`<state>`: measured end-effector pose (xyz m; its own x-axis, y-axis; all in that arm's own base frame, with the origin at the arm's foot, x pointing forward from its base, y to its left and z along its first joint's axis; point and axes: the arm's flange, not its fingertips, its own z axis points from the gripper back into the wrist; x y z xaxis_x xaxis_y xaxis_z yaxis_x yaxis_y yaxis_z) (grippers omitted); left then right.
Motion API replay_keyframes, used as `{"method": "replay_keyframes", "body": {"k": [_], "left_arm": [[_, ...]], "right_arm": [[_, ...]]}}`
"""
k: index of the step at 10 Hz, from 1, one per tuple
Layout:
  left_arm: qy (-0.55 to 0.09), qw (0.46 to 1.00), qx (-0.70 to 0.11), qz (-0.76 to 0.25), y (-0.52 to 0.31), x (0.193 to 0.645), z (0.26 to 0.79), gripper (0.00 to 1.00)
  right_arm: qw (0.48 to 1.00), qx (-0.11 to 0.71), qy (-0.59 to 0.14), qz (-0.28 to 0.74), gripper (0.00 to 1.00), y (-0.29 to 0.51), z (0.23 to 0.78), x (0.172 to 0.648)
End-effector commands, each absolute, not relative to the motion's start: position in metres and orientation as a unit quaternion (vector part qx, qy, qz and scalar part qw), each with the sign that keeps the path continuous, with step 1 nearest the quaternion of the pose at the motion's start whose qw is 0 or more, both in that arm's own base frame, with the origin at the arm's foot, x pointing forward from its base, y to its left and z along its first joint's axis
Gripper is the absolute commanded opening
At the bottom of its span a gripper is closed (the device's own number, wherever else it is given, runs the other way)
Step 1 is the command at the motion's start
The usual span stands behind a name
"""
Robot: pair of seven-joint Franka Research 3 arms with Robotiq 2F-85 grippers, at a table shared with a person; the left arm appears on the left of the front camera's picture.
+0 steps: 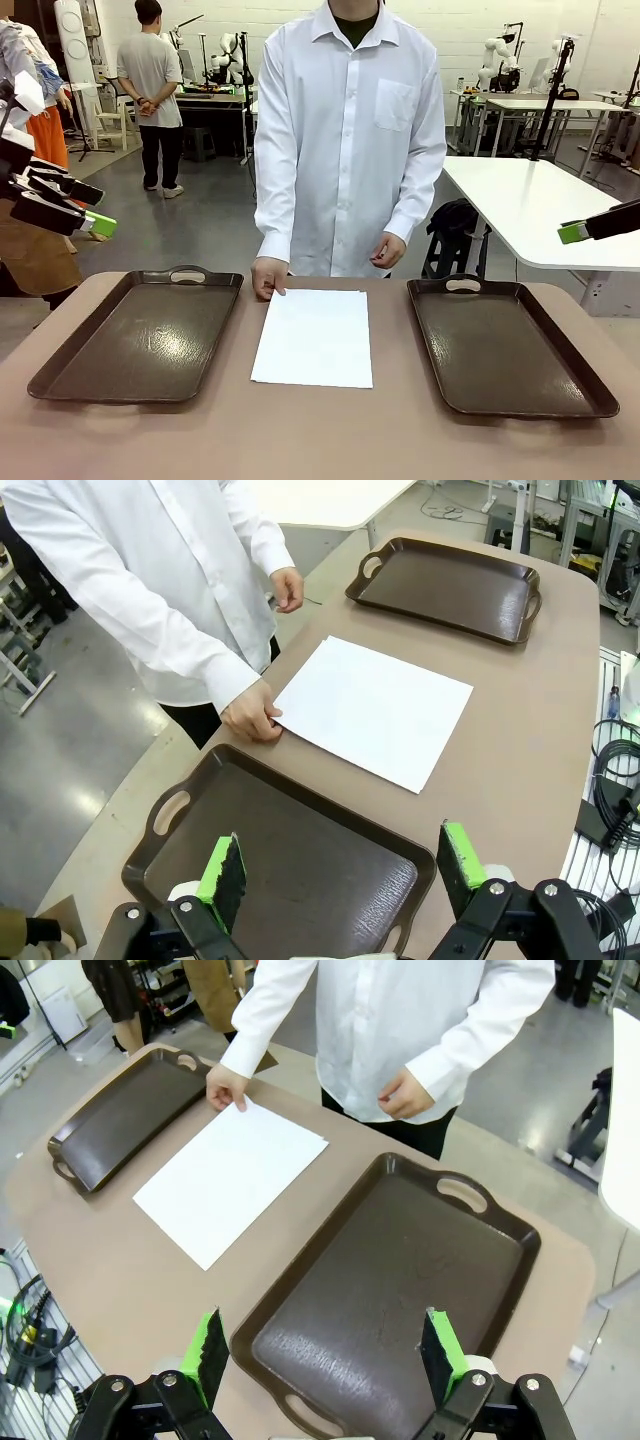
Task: Sort the A4 documents.
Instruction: Receive the A4 Paper.
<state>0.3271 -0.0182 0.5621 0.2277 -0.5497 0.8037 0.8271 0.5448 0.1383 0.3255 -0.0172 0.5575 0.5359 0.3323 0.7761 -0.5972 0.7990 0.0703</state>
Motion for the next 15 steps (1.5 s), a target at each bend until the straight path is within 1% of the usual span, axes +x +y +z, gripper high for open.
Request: {"method": "replay_keyframes", "body": {"k": [1, 15], "left_arm": [[-0.431, 0.764, -0.163, -0.451, -0.0180, 0.3292, 0.5606, 1.00], [-0.431, 0.764, -0.163, -0.451, -0.0180, 0.3292, 0.5606, 1.00]], "right_arm": [[0.860, 0.171, -0.398, 0.270, 1.00, -0.0174, 0.5564, 0.3263], [0.860, 0.171, -0.398, 0.270, 1.00, -0.0174, 0.5564, 0.3263]]}}
